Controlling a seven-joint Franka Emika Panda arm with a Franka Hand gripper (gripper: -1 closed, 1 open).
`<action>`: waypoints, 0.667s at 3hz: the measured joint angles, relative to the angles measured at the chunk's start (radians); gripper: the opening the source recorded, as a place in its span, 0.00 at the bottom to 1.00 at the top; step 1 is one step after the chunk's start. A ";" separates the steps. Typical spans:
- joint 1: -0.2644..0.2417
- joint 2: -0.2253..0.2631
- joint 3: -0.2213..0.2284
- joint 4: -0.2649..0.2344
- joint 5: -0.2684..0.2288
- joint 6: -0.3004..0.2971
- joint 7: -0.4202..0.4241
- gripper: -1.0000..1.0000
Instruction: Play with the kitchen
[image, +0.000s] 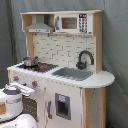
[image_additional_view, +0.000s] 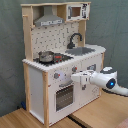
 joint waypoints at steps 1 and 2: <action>0.074 0.000 0.000 -0.007 0.000 -0.073 -0.004 1.00; 0.139 0.000 0.000 -0.020 0.000 -0.151 -0.008 1.00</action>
